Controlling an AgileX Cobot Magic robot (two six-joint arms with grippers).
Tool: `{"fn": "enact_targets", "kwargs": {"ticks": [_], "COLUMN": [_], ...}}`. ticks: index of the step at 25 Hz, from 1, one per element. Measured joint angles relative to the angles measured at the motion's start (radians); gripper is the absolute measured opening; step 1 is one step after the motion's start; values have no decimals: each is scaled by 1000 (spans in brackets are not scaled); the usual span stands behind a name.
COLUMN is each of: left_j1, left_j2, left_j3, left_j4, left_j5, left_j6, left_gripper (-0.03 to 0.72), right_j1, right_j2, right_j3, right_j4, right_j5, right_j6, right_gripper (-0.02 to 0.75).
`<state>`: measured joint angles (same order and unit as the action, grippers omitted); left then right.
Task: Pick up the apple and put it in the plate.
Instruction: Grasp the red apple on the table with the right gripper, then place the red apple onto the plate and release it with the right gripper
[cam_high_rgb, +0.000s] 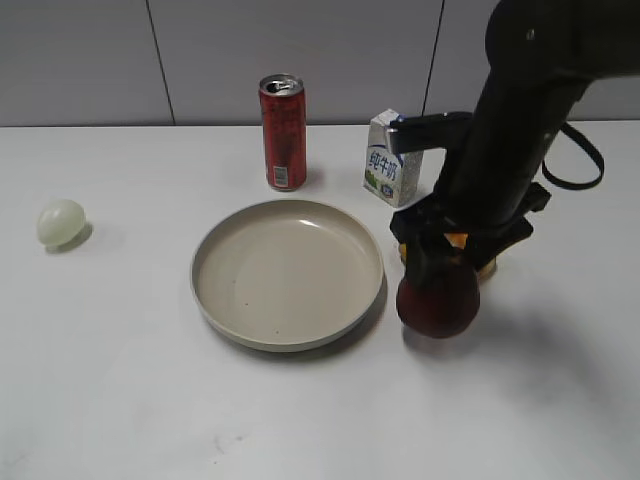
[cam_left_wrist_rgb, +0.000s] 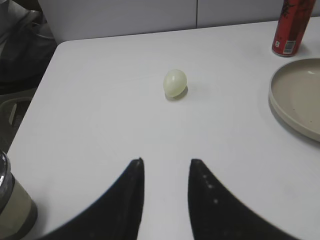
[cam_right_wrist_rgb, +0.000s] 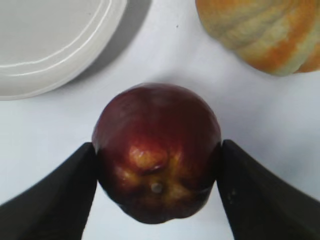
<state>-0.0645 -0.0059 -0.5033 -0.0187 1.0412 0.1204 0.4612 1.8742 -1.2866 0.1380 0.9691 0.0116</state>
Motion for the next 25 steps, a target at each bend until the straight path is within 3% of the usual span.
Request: {"fn": "enact_targets", "kwargs": {"ticks": [5,12,18,22,25], "left_j1": [0,0,0,0,0], "left_j2": [0,0,0,0,0], "left_j3": [0,0,0,0,0], "left_j4": [0,0,0,0,0], "left_j5": [0,0,0,0,0], "left_j6": [0,0,0,0,0], "left_gripper": [239,239,239,239,239], "right_j1": [34,172,218,219,219], "right_j2": [0,62,188,206,199], "right_j3": [-148,-177,-193,-210,-272], "right_j4": [13,20,2,17,25], "right_j5": [25,-211,-276,-285,-237], "right_j6": [0,-40,-48,-71,-80], "right_gripper": [563,563,566,660,672]}}
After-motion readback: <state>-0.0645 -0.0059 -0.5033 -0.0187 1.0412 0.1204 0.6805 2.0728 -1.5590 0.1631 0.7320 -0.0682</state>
